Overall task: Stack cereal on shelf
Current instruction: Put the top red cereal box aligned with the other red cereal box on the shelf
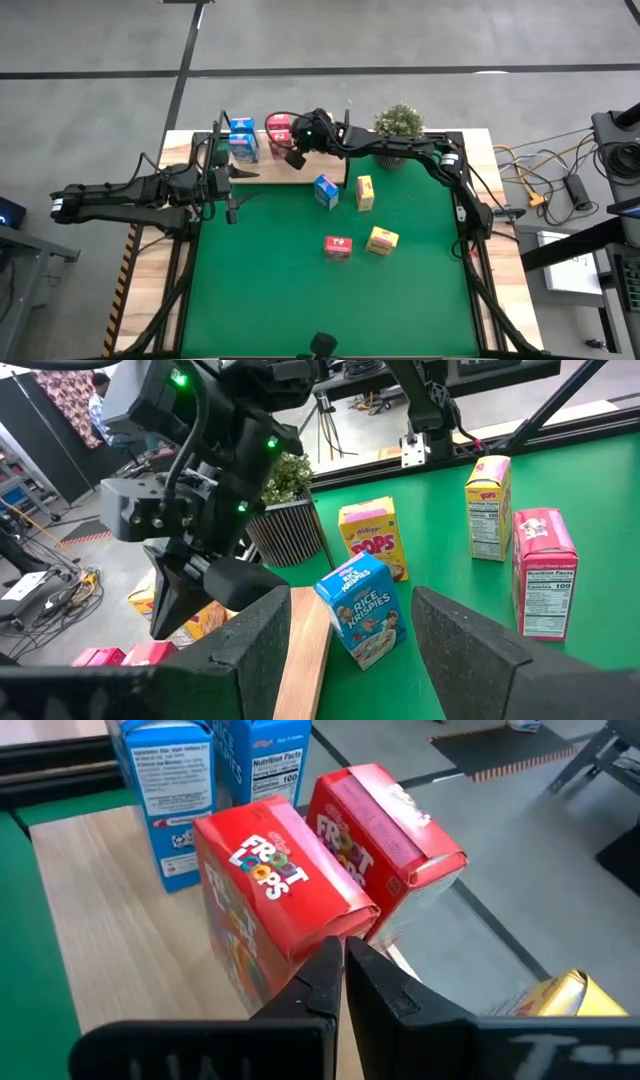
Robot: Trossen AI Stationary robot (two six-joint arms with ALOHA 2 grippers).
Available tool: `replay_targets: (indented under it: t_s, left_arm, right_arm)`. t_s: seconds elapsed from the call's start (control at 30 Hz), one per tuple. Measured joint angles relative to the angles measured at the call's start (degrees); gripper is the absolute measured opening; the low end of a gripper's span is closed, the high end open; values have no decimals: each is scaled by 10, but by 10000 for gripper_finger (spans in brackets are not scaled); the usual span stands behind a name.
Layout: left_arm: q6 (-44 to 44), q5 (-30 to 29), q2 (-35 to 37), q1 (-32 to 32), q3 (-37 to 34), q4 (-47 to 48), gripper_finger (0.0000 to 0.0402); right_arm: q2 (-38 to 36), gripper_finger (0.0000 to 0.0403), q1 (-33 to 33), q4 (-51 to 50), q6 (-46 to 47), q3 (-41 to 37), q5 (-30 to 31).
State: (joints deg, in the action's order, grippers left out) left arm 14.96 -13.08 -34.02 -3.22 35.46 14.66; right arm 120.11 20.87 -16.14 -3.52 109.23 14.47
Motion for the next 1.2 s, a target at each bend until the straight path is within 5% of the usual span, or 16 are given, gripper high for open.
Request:
replay_targets:
  t_s: [1.2]
  left_arm:
    - [0,0,0,0,0,0,192]
  right_arm:
    - [0,9,-7,18,14,0,-9]
